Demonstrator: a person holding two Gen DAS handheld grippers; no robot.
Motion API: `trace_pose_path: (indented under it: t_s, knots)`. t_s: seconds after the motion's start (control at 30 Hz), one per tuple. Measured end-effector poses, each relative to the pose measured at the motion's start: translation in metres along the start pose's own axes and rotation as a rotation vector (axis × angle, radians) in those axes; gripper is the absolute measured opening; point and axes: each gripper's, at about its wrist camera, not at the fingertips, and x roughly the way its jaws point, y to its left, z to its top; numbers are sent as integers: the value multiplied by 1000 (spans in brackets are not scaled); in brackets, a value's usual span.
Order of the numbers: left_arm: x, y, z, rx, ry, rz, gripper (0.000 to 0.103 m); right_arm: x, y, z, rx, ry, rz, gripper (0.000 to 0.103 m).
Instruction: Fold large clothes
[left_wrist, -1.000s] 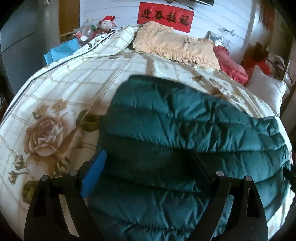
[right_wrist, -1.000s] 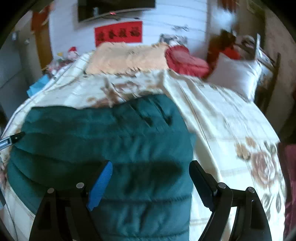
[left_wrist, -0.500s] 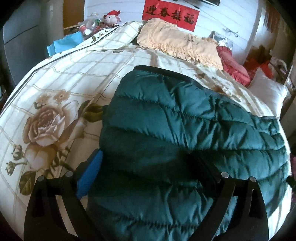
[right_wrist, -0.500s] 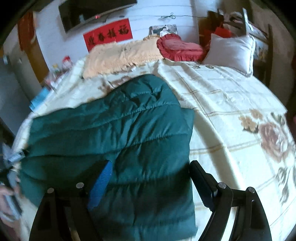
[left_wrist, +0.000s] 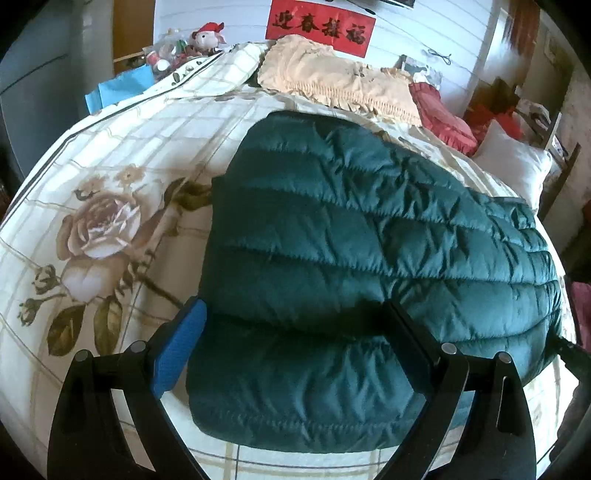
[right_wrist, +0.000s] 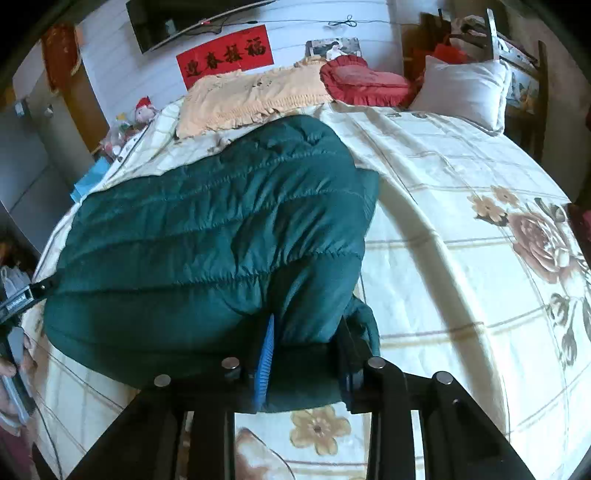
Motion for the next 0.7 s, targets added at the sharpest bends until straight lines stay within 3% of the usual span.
trace_pose_path:
  t_s: [0.13, 0.2, 0.27, 0.43, 0.7]
  knots:
    - [-4, 2, -2, -13, 1, 0, 96, -10, -6, 1, 32, -19, 23, 30]
    - [-6, 2, -1, -16, -4, -1, 96, -22, -9, 4, 57, -46, 18, 53]
    - [-9, -1, 0, -16, -20, -1, 96, -37, -6, 6, 70, -103, 27, 59]
    - [-2, -8, 10, -34, -40, 18, 96, -45, 30, 21, -8, -151, 39, 59]
    - [36, -2, 46, -89, -30, 78, 96, 2, 96, 60, -200, -173, 8, 59]
